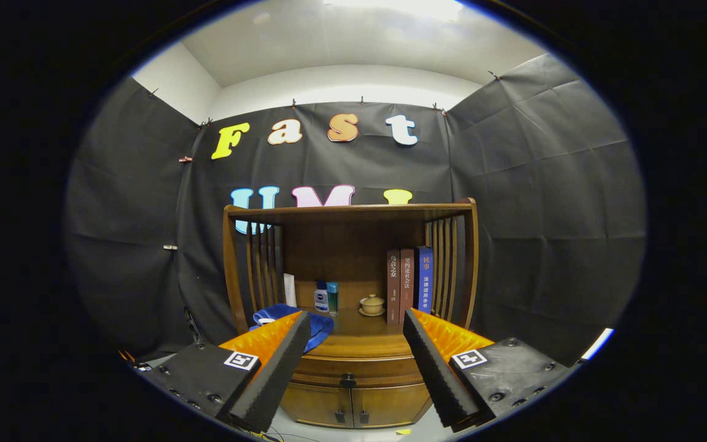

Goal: Pull open the drawer, take out the items inside it, and place them on the countertop above the cabinet.

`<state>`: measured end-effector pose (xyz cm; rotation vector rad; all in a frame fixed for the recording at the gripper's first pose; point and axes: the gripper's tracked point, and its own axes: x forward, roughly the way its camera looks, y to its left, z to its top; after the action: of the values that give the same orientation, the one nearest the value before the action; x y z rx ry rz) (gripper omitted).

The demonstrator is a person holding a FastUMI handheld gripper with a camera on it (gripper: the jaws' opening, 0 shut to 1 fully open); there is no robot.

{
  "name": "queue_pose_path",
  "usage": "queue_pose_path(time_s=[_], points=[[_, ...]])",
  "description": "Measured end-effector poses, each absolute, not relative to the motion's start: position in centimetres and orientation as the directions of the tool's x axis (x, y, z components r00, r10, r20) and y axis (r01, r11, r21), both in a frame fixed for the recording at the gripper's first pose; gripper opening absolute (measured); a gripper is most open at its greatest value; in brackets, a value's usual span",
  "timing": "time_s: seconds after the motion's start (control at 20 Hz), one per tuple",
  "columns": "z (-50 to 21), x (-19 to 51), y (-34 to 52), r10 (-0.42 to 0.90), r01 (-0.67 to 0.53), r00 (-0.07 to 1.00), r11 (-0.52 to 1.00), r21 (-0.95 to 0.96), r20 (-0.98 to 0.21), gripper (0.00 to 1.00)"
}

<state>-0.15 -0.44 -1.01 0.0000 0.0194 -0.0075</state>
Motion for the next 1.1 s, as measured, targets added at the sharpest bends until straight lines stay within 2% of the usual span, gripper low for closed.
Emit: queue_pose_path(time_s=[0.65,1.1], points=[[-4.8,2.9,0.3,0.008,-0.007,0.999,1.0,0.027,-0.048,0.98],[-15.1,8.1,0.2,-0.022,0.024,0.986,1.0,0.009,-0.167,0.99]])
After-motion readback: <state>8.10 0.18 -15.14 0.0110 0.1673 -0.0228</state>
